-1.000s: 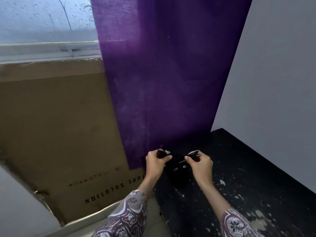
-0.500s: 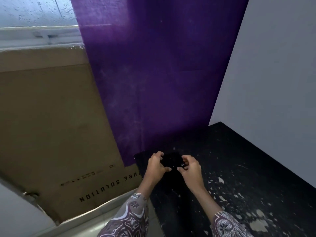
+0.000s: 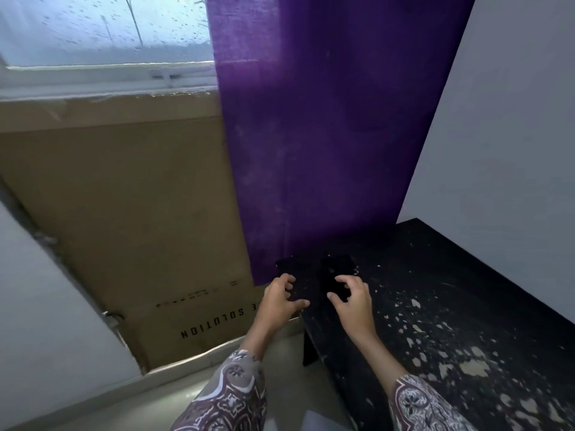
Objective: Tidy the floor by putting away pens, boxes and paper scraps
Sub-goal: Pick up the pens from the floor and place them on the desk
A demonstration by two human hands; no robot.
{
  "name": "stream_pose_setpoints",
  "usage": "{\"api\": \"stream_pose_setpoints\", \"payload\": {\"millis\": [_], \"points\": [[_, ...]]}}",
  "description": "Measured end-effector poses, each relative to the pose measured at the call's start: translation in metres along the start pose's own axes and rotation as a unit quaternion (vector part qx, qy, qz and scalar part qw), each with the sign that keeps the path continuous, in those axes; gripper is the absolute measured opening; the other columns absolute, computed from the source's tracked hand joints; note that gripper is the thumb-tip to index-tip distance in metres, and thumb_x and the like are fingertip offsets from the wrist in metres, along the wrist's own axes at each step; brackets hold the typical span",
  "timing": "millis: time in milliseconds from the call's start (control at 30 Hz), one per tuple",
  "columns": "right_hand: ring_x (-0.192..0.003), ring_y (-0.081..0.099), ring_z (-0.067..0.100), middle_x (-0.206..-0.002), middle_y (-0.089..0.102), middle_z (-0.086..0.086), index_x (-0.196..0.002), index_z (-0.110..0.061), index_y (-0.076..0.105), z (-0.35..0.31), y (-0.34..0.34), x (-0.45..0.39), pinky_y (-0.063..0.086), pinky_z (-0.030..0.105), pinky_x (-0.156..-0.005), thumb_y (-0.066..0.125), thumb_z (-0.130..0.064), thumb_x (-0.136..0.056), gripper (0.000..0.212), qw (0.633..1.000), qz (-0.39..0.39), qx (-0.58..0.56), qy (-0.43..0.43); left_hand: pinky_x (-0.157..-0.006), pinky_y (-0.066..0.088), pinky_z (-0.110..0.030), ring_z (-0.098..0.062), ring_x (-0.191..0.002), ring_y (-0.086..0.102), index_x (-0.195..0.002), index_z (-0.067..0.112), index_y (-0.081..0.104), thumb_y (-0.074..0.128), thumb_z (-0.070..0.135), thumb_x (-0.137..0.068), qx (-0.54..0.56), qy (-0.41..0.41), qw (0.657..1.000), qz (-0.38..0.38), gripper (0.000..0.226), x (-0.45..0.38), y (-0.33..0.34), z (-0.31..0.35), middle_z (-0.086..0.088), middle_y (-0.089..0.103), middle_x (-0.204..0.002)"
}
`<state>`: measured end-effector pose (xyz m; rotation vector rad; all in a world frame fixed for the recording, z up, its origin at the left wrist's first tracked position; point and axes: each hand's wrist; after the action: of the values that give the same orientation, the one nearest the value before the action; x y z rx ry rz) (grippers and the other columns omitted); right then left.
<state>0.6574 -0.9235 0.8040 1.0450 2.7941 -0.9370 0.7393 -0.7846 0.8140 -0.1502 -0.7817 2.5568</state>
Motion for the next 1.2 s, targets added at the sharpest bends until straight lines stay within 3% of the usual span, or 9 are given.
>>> {"api": "stream_pose_setpoints", "payload": {"millis": [100,200,333,467,667,833,1033,1200], "points": [[-0.107,0.050,0.014,-0.109,0.050,-0.007,-0.116,-0.013,0.057,-0.020,0.010,0.038,0.047,0.030,-0.088,0.065,-0.012,-0.083,0.034,1.000,-0.009,-0.020,0.005,-0.079,0.044,-0.018,-0.017,-0.104,0.056,-0.114,0.012,0.057,0.076,0.024,-0.074,0.004,0.005,1.000,0.023,0.046,0.046,-0.024,-0.015,-0.005,0.060,-0.112],[-0.104,0.053,0.016,-0.110,0.053,-0.003,-0.115,-0.011,0.057,-0.038,0.026,0.085,0.043,0.025,-0.083,0.066,-0.013,-0.083,0.034,0.999,-0.031,-0.030,0.012,-0.087,0.044,-0.023,-0.016,-0.106,0.057,-0.114,0.009,0.059,0.075,0.026,-0.075,0.009,-0.015,0.999,0.042,0.045,0.100,-0.048,-0.040,-0.007,0.062,-0.115],[-0.107,0.054,0.020,-0.117,0.057,0.007,-0.118,-0.009,0.056,-0.063,0.049,0.154,0.044,0.029,-0.089,0.064,-0.019,-0.084,0.036,0.997,-0.074,-0.036,0.012,-0.083,0.042,-0.021,-0.018,-0.106,0.058,-0.114,0.007,0.060,0.073,0.027,-0.077,-0.001,-0.043,0.997,0.061,0.044,0.174,-0.092,-0.079,-0.008,0.063,-0.114],[-0.111,0.053,0.020,-0.118,0.058,0.009,-0.119,-0.007,0.056,-0.091,0.070,0.223,0.038,0.022,-0.089,0.063,-0.021,-0.086,0.036,0.993,-0.112,-0.040,0.004,-0.081,0.041,-0.022,-0.014,-0.097,0.055,-0.112,0.006,0.061,0.071,0.028,-0.080,-0.005,-0.070,0.994,0.085,0.040,0.247,-0.141,-0.118,-0.009,0.064,-0.110],[-0.106,0.052,0.016,-0.118,0.058,0.009,-0.120,-0.007,0.054,-0.128,0.105,0.322,0.037,0.023,-0.084,0.062,-0.024,-0.086,0.039,0.982,-0.182,-0.052,0.000,-0.084,0.042,-0.027,-0.024,-0.104,0.057,-0.113,0.004,0.058,0.070,0.027,-0.081,0.004,-0.130,0.986,0.106,0.042,0.350,-0.194,-0.179,-0.013,0.060,-0.112],[-0.107,0.050,0.018,-0.122,0.055,0.009,-0.124,-0.010,0.051,-0.146,0.139,0.383,0.045,0.032,-0.089,0.060,-0.027,-0.087,0.041,0.962,-0.268,-0.050,-0.003,-0.089,0.044,-0.031,-0.025,-0.107,0.055,-0.116,0.005,0.056,0.069,0.032,-0.081,0.020,-0.187,0.975,0.120,0.046,0.417,-0.221,-0.219,-0.016,0.058,-0.119],[-0.106,0.050,0.017,-0.123,0.053,0.007,-0.126,-0.011,0.049,-0.164,0.179,0.432,0.045,0.030,-0.087,0.059,-0.028,-0.087,0.044,0.933,-0.358,-0.035,-0.027,-0.095,0.044,-0.037,-0.027,-0.118,0.050,-0.128,0.008,0.048,0.064,0.039,-0.083,0.067,-0.274,0.946,0.157,0.056,0.491,-0.238,-0.258,-0.013,0.051,-0.129],[-0.107,0.047,0.015,-0.126,0.050,0.008,-0.127,-0.012,0.048,-0.170,0.207,0.479,0.040,0.026,-0.085,0.059,-0.027,-0.088,0.043,0.896,-0.439,-0.010,-0.059,-0.095,0.048,-0.045,-0.022,-0.109,0.056,-0.122,0.014,0.052,0.061,0.047,-0.081,0.091,-0.323,0.920,0.202,0.053,0.560,-0.236,-0.286,-0.006,0.057,-0.122]]}}
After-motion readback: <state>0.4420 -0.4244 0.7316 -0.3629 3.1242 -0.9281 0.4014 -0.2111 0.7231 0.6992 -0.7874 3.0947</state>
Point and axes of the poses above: each hand's wrist, its own x-axis away from the middle knuckle, its own y-axis out of the palm, z = x × y
